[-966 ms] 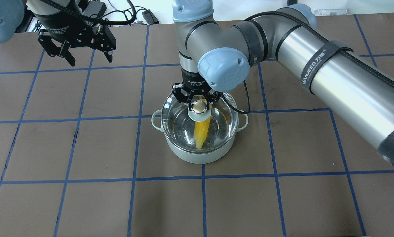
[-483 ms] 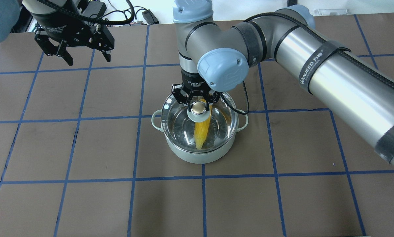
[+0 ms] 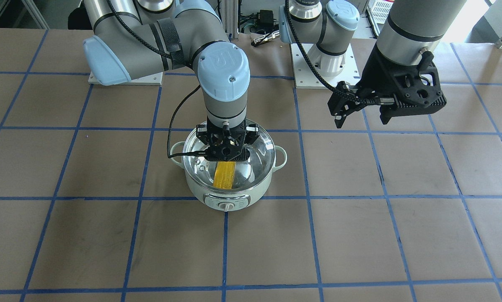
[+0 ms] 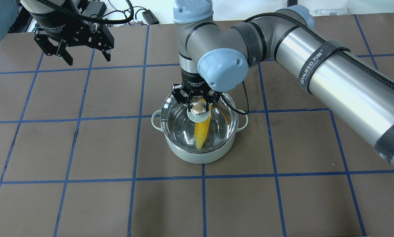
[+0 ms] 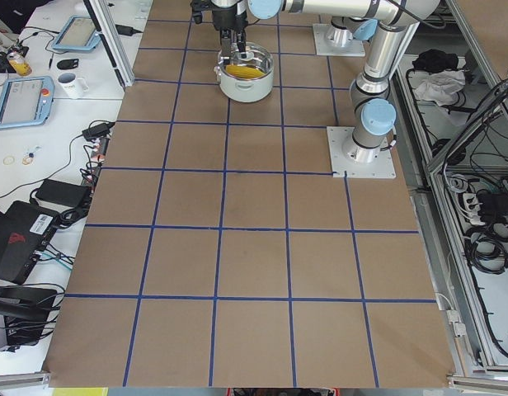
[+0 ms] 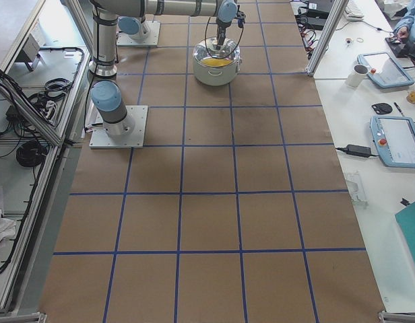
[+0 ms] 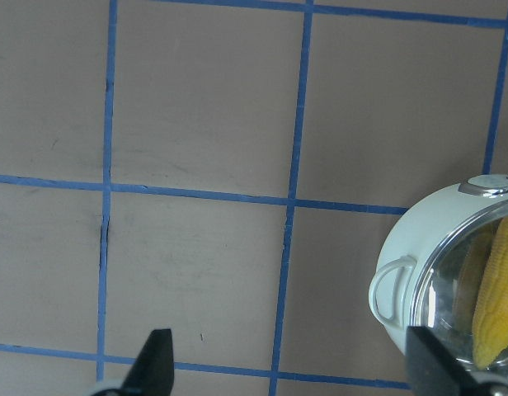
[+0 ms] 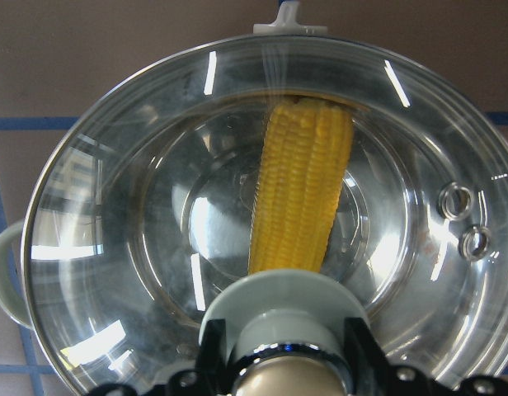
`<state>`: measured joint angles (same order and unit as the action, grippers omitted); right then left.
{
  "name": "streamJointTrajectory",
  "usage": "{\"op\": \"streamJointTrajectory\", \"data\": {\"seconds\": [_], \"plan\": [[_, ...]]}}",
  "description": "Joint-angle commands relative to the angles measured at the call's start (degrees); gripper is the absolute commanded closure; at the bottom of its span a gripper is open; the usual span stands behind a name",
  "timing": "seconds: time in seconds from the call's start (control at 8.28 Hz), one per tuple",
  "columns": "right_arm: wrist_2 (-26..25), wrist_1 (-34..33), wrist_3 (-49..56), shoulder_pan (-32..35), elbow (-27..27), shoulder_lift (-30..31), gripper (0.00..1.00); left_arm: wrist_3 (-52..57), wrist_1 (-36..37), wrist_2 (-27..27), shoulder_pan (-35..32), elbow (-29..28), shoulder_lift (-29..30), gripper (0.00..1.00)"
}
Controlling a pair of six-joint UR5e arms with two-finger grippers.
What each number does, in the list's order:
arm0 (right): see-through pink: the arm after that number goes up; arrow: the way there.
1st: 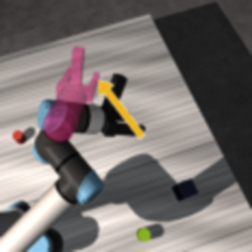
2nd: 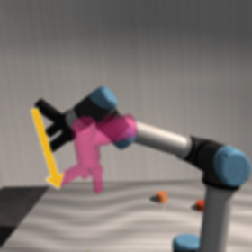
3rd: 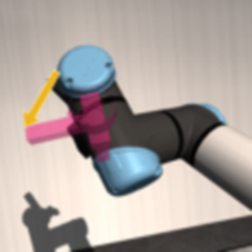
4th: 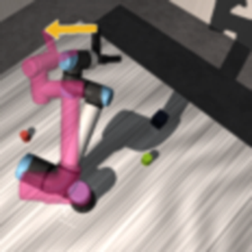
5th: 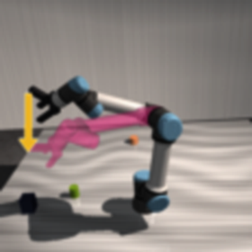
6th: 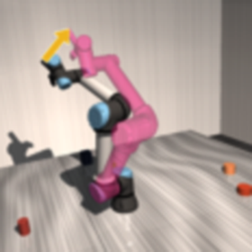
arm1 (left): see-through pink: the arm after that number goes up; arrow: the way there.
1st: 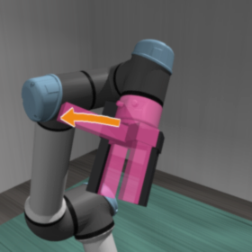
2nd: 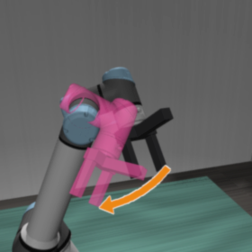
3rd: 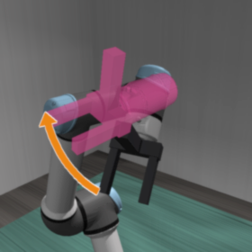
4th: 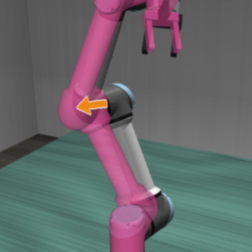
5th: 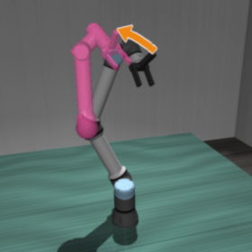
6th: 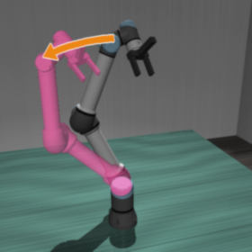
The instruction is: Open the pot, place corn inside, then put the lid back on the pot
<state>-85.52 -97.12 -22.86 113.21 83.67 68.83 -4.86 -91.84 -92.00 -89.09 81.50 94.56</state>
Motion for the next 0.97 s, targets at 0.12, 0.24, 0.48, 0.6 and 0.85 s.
{"op": "streamJointTrajectory", "data": {"seconds": [0.12,0.24,0.48,0.6,0.85], "plan": [[0.01,0.0,0.01,0.0,0.0,-0.02,0.41,0.12,-0.98,-0.46,-0.03,-0.2,-2.09,0.0],[0.01,0.0,0.01,0.0,0.09,-0.02,0.39,0.12,-0.89,-0.46,-0.03,-0.02,-2.01,0.0],[0.01,-0.08,0.1,0.0,0.0,-0.02,0.35,0.12,-0.54,-0.46,-0.03,0.07,-1.92,0.0],[0.01,-0.08,0.1,0.0,0.09,-0.02,0.34,0.12,-0.54,-0.46,-0.03,0.07,-1.92,0.0],[0.09,-0.17,0.1,0.0,0.0,-0.02,0.33,0.12,-0.45,-0.02,-0.03,0.07,-1.75,0.0]]}}
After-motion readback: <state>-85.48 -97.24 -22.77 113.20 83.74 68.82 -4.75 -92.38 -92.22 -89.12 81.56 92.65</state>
